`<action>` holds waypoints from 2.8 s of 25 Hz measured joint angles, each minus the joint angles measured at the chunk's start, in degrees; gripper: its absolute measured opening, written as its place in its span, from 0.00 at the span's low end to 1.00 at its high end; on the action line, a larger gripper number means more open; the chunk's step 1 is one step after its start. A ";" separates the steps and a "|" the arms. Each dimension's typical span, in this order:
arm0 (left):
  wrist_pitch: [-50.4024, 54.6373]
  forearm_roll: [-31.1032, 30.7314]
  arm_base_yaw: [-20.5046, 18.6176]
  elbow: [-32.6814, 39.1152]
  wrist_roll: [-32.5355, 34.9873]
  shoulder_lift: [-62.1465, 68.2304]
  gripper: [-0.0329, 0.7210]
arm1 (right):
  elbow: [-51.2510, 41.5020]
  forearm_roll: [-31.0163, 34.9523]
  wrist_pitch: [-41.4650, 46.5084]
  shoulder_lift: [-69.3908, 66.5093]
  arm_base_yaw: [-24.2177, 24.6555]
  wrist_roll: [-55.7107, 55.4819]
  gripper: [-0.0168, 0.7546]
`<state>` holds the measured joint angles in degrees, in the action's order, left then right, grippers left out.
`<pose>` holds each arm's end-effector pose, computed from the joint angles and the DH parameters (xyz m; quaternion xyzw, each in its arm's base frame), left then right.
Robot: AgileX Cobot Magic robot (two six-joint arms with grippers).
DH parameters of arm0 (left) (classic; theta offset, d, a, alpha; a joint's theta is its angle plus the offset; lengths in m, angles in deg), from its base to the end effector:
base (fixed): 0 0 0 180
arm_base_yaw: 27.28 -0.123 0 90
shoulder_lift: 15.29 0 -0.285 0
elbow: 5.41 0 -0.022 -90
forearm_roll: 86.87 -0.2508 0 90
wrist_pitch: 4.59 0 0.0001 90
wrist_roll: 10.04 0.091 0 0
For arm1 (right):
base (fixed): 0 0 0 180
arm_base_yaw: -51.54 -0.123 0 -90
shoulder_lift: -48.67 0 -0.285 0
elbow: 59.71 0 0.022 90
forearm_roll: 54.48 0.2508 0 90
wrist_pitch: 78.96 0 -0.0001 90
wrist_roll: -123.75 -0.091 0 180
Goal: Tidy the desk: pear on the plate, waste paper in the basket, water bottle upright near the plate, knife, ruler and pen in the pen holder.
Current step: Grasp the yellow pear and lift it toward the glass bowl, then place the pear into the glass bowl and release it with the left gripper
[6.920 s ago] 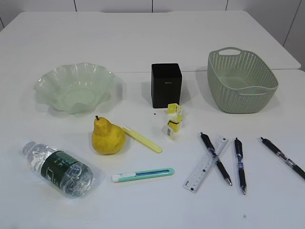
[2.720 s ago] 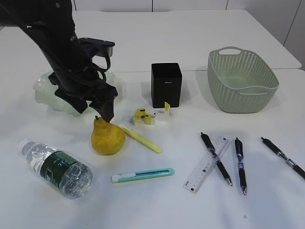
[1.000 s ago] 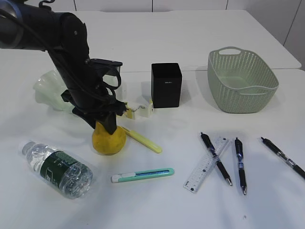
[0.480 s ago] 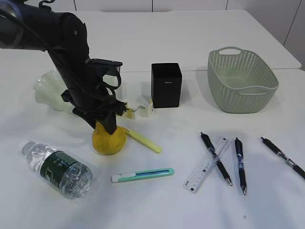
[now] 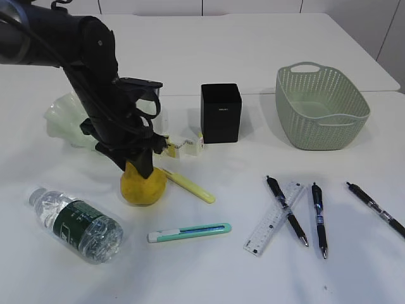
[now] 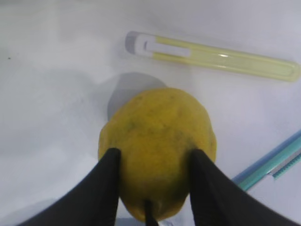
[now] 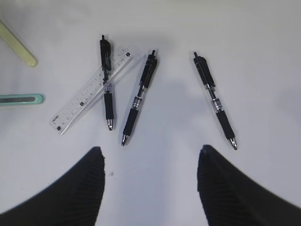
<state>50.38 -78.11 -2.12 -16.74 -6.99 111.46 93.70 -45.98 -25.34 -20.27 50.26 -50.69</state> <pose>0.3771 -0.1897 0.1746 0.2048 0.9730 -0.0808 0.0693 0.1957 0.0152 0.3093 -0.0309 0.9612 0.0593 0.2676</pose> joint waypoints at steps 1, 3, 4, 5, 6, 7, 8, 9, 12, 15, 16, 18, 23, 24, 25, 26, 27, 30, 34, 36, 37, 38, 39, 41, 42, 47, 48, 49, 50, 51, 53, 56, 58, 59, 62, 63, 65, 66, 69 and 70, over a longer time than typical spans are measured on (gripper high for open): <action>0.13 -0.12 0.00 0.00 0.00 -0.28 0.43 | 0.00 0.00 0.00 0.00 0.00 0.00 0.62; 0.23 -0.81 0.00 0.00 0.00 -1.13 0.43 | 0.00 0.00 0.00 0.00 0.00 0.00 0.62; 0.27 -1.32 0.00 0.00 0.00 -1.80 0.43 | 0.00 0.00 0.00 0.00 0.00 0.00 0.62; 0.37 -2.28 0.00 -0.12 0.00 -2.36 0.43 | 0.00 0.00 0.00 0.00 0.00 0.00 0.62; 0.52 -3.42 0.00 -0.42 0.00 -2.74 0.43 | 0.00 0.00 0.00 0.00 0.00 0.00 0.62; 0.52 -4.52 0.00 -0.79 0.00 -3.03 0.43 | 0.00 0.00 0.00 0.00 0.00 0.00 0.62; 0.57 -5.37 0.00 -1.36 0.00 -3.28 0.43 | 0.00 0.00 0.00 0.00 0.00 0.00 0.62; 0.67 -6.11 0.00 -2.13 0.00 -3.40 0.43 | 0.00 0.00 0.04 0.00 0.00 0.00 0.62; 0.24 -6.97 -0.48 -4.62 -0.10 -3.40 0.43 | 0.00 0.00 0.37 0.00 0.00 0.00 0.62; -1.01 -7.11 -1.62 -6.76 -0.32 -3.40 0.43 | 0.00 0.00 0.50 0.00 0.00 0.00 0.62; -1.62 -7.11 -2.28 -7.39 -0.57 -3.40 0.43 | 0.00 0.00 0.44 0.00 0.00 0.00 0.62; -2.81 -7.11 -3.82 -8.37 -1.16 -3.40 0.43 | 0.00 0.00 0.53 0.00 0.00 0.00 0.62; -5.18 -7.37 -9.07 -10.36 -1.59 -3.40 0.43 | 0.00 0.00 0.57 0.00 0.00 0.00 0.62; -5.43 -7.50 -10.14 -10.52 -1.59 -3.40 0.43 | 0.00 0.00 0.57 0.00 0.00 0.00 0.62; -5.56 -7.70 -11.01 -10.89 -1.59 -3.40 0.43 | 0.00 0.00 0.57 0.00 0.00 0.00 0.62; -5.78 -7.83 -11.94 -11.26 -1.59 -3.40 0.43 | 0.00 0.03 0.57 0.00 0.00 0.00 0.62; -5.94 -7.82 -12.74 -11.72 -1.64 -3.25 0.43 | 0.00 0.03 0.66 0.00 0.00 0.00 0.62; -6.16 -7.82 -14.22 -14.08 -1.72 -1.97 0.43 | 0.00 0.12 0.66 0.00 0.00 0.00 0.62; -6.30 -7.82 -14.83 -16.36 -1.72 0.55 0.43 | 0.00 0.33 0.66 0.00 0.00 0.00 0.62; -6.30 -7.71 -14.83 -17.00 -1.72 1.52 0.43 | 0.00 0.33 0.66 0.00 0.00 0.00 0.62; -6.30 -7.71 -14.83 -17.19 -1.72 1.98 0.43 | 0.00 0.33 0.66 0.00 0.00 0.00 0.62; -6.43 -7.80 -14.83 -17.23 -1.72 2.43 0.43 | 0.00 0.33 0.66 0.00 0.00 0.00 0.62; -6.43 -7.83 -14.83 -17.23 -1.72 2.69 0.43 | 0.00 0.33 0.77 -0.02 0.00 0.00 0.62; -6.82 -8.18 -14.83 -17.23 -1.78 3.84 0.43 | 0.00 0.33 0.95 -0.12 0.00 0.00 0.62; -6.82 -8.20 -14.83 -17.57 -1.78 4.53 0.43 | 0.00 0.33 1.10 -0.12 0.00 0.00 0.62; -8.00 -8.20 -14.83 -19.48 -2.23 7.35 0.42 | 0.00 0.33 1.98 -0.24 0.00 0.00 0.62; -8.14 -8.20 -14.83 -19.46 -2.23 7.73 0.42 | 0.00 0.42 2.11 -0.24 0.00 0.00 0.62; -8.19 -8.20 -14.83 -19.46 -2.23 8.16 0.42 | 0.00 0.42 2.25 -0.24 0.00 0.00 0.62; -8.28 -8.20 -14.83 -19.46 -2.23 8.44 0.42 | 0.00 0.42 2.38 -0.24 0.00 0.00 0.62; -8.28 -8.20 -14.83 -19.46 -2.36 8.83 0.42 | 0.00 0.42 2.38 -0.24 0.00 0.00 0.62; -8.28 -8.20 -14.83 -19.46 -2.35 9.25 0.43 | 0.00 0.42 2.45 -0.24 0.00 0.00 0.62; -8.06 -8.20 -14.83 -19.46 -2.35 9.25 0.46 | 0.00 0.42 2.51 -0.24 0.00 0.00 0.62; -7.80 -8.20 -14.83 -19.46 -2.35 9.25 0.49 | 0.00 0.42 2.51 -0.24 0.00 0.00 0.62; -7.72 -8.20 -14.83 -19.46 -2.35 9.25 0.51 | 0.00 0.42 2.51 -0.24 0.00 0.00 0.62; -7.58 -8.20 -14.83 -19.61 -2.35 9.25 0.59 | 0.00 0.42 2.51 -0.24 0.00 0.00 0.62; -7.32 -8.20 -14.83 -19.60 -2.38 9.25 0.61 | 0.00 0.42 2.60 -0.24 0.00 0.00 0.62; -6.80 -8.20 -14.83 -19.60 -2.38 9.25 0.66 | 0.00 0.42 2.60 -0.24 0.00 0.00 0.62; -6.58 -8.20 -14.83 -19.60 -2.38 9.25 0.67 | 0.00 0.42 2.60 -0.24 0.00 0.00 0.62; -6.15 -8.20 -14.83 -19.60 -2.38 9.12 0.70 | 0.00 0.45 2.60 -0.24 0.00 0.00 0.62; -6.15 -8.20 -14.83 -19.60 -2.38 8.86 0.70 | 0.00 0.45 2.60 -0.24 0.00 0.00 0.62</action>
<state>44.23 -86.32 -16.95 -36.34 -9.37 120.32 93.70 -45.53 -22.74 -20.51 50.26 -50.69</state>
